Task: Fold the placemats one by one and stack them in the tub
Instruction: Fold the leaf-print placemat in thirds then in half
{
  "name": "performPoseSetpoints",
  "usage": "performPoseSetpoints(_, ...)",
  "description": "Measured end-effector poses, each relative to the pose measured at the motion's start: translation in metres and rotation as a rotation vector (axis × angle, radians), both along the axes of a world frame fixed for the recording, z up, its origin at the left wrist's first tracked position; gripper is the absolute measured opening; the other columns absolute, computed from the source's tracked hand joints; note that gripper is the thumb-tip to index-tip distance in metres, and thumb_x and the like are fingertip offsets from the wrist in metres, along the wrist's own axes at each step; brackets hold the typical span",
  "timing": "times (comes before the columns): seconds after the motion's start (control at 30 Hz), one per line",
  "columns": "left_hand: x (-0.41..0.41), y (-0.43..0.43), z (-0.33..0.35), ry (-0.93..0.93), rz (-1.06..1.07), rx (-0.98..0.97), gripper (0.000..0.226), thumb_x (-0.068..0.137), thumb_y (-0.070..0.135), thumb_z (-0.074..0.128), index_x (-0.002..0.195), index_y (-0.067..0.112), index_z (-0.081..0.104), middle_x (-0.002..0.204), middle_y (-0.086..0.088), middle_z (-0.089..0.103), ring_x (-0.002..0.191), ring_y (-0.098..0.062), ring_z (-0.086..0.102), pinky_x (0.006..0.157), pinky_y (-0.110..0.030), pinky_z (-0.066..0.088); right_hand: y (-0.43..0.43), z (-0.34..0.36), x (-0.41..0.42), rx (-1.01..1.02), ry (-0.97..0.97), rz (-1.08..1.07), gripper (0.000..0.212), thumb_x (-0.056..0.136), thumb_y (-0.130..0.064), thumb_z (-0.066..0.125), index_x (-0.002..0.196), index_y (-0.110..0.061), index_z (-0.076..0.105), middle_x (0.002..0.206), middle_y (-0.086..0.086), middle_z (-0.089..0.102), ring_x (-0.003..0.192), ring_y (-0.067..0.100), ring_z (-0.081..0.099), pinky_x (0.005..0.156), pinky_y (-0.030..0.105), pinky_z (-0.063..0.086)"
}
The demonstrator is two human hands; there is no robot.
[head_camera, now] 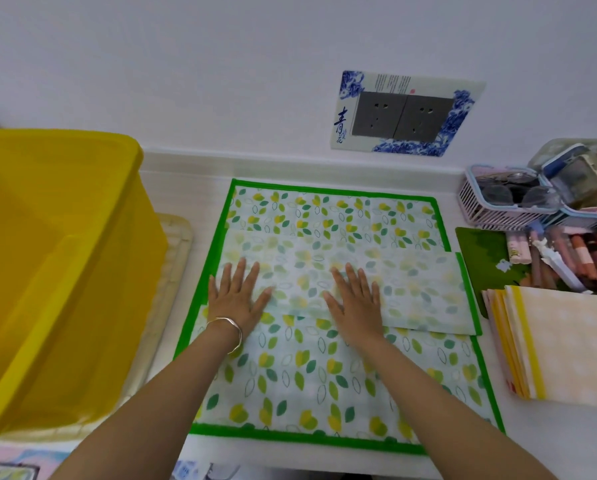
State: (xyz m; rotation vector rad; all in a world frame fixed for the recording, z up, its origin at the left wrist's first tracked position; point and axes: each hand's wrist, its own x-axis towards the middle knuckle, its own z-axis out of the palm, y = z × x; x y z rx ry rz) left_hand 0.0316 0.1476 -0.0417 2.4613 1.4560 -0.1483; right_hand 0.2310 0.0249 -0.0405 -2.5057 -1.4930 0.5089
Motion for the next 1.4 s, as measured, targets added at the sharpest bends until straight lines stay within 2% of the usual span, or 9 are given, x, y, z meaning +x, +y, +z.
performPoseSetpoints(0.1,0.009,0.001,0.013,-0.020,0.002,-0.066,0.069,0.089,0.067,0.011,0.146,0.037,-0.015,0.155,0.006,-0.021,0.142,-0.022,-0.019,0.112,-0.046,-0.016,-0.006,0.024,0.007,0.162,0.380,-0.106,0.051,0.096,-0.035,0.047,0.144,-0.024,0.031,0.157,-0.004,0.015,0.143,0.010,0.012,0.114,0.020,0.014)
performPoseSetpoints(0.23,0.040,0.012,0.028,-0.051,-0.104,-0.022,0.075,0.086,0.070,0.014,0.148,0.032,-0.007,0.157,0.005,-0.013,0.144,-0.020,-0.011,0.115,-0.044,-0.010,-0.030,0.065,0.008,0.250,0.838,-0.447,0.035,0.086,-0.025,0.067,0.120,-0.021,0.057,0.125,-0.003,0.055,0.105,0.009,0.056,0.076,0.017,0.045)
performPoseSetpoints(0.4,0.092,0.026,0.034,0.008,-0.213,-0.014,0.070,0.092,0.062,0.023,0.149,0.029,-0.001,0.158,0.004,-0.006,0.145,-0.021,-0.007,0.115,-0.045,-0.009,-0.064,0.072,0.010,0.068,1.432,-0.774,0.022,0.086,-0.012,0.066,0.106,-0.007,0.061,0.115,0.012,0.063,0.102,0.022,0.063,0.075,0.027,0.054)
performPoseSetpoints(0.57,0.117,0.034,0.028,0.017,-0.156,-0.013,0.067,0.094,0.058,0.027,0.148,0.021,0.014,0.155,-0.001,0.016,0.144,-0.023,0.005,0.116,-0.043,-0.002,-0.073,0.065,0.015,0.150,1.694,-0.965,0.029,0.084,-0.011,0.065,0.109,0.000,0.055,0.117,0.016,0.059,0.107,0.026,0.059,0.080,0.034,0.053)
performPoseSetpoints(0.7,0.117,0.042,0.026,-0.046,-0.108,0.048,0.056,0.094,0.051,0.036,0.139,0.017,0.035,0.141,-0.008,0.036,0.133,-0.026,0.029,0.113,-0.040,0.014,-0.070,0.062,0.023,0.202,1.694,-0.980,0.029,0.084,-0.010,0.066,0.110,0.001,0.057,0.118,0.017,0.059,0.108,0.027,0.059,0.084,0.035,0.053)
performPoseSetpoints(0.83,0.104,0.045,0.032,-0.061,-0.056,0.041,0.046,0.094,0.048,0.042,0.124,0.014,0.046,0.125,-0.010,0.049,0.117,-0.028,0.043,0.092,-0.036,0.036,-0.067,0.054,0.033,0.232,1.539,-0.934,0.031,0.087,-0.009,0.064,0.115,-0.004,0.054,0.115,0.013,0.062,0.101,0.024,0.061,0.084,0.032,0.053)
performPoseSetpoints(0.97,0.083,0.040,0.041,-0.133,-0.041,-0.162,0.031,0.094,0.042,0.047,0.101,0.014,0.058,0.098,-0.008,0.058,0.089,-0.024,0.056,0.067,-0.029,0.039,-0.055,0.055,0.044,0.277,1.316,-0.831,0.037,0.087,-0.013,0.065,0.120,-0.014,0.047,0.112,0.009,0.062,0.101,0.020,0.061,0.084,0.030,0.051)
performPoseSetpoints(1.1,0.057,0.025,0.041,-0.178,-0.158,-0.319,0.044,0.088,0.039,0.060,0.056,0.015,0.041,0.055,0.000,0.041,0.050,-0.013,0.039,0.050,-0.021,0.029,-0.038,0.056,0.056,0.349,1.192,-0.790,0.045,0.085,-0.007,0.066,0.125,-0.015,0.048,0.121,0.005,0.059,0.104,0.023,0.061,0.085,0.037,0.054)
performPoseSetpoints(1.4,0.034,-0.024,0.031,-0.262,-0.116,-0.478,0.045,0.083,0.039,0.067,0.044,0.020,0.052,0.031,0.012,0.041,0.033,-0.003,0.037,0.046,-0.012,0.032,-0.007,0.054,0.062,0.240,0.903,-0.688,0.031,0.083,-0.014,0.070,0.112,-0.010,0.059,0.105,0.004,0.061,0.088,0.019,0.058,0.059,0.024,0.048)
